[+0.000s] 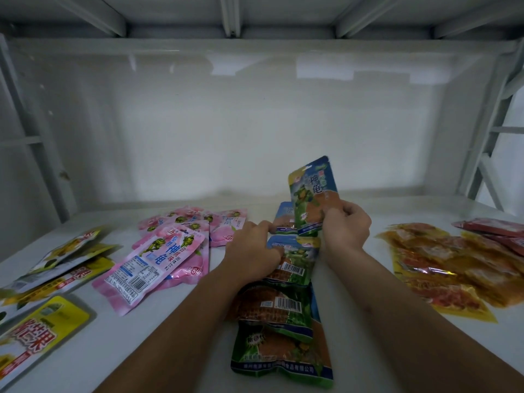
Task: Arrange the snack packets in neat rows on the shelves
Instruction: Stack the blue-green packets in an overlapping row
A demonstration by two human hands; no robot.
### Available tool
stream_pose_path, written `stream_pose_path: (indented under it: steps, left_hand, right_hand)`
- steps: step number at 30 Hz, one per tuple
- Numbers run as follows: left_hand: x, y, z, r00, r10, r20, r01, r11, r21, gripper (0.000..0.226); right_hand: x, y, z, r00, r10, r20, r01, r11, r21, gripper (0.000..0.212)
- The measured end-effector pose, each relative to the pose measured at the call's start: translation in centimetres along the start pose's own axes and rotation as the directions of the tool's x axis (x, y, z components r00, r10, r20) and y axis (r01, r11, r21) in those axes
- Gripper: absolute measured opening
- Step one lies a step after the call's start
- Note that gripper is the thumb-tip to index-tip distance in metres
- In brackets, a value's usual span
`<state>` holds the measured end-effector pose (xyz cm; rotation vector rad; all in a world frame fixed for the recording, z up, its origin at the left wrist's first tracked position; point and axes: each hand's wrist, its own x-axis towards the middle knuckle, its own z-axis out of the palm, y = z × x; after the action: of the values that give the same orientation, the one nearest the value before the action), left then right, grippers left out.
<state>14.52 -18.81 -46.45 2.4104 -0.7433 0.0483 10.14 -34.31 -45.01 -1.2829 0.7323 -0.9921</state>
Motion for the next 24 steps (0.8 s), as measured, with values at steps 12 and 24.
stream_pose_path:
  steps: [12, 24]
  left_hand:
    - [-0.4, 2.0, -1.9, 0.949, -0.18, -0.259, -0.045, 0.735, -0.676, 0.025]
    - [-0.9, 1.8, -2.7, 0.933, -0.266, -0.242, -0.016, 0.64, -0.768, 0.023]
  right_hand:
    - [-1.9, -0.3, 1.1, 0.897, -0.094, 0.433, 0.028, 0.987, 0.157, 0.008]
    - [-2.4, 0.5, 1.4, 0.789, -0.203, 0.58, 0.196, 0.978, 0.076, 0.015]
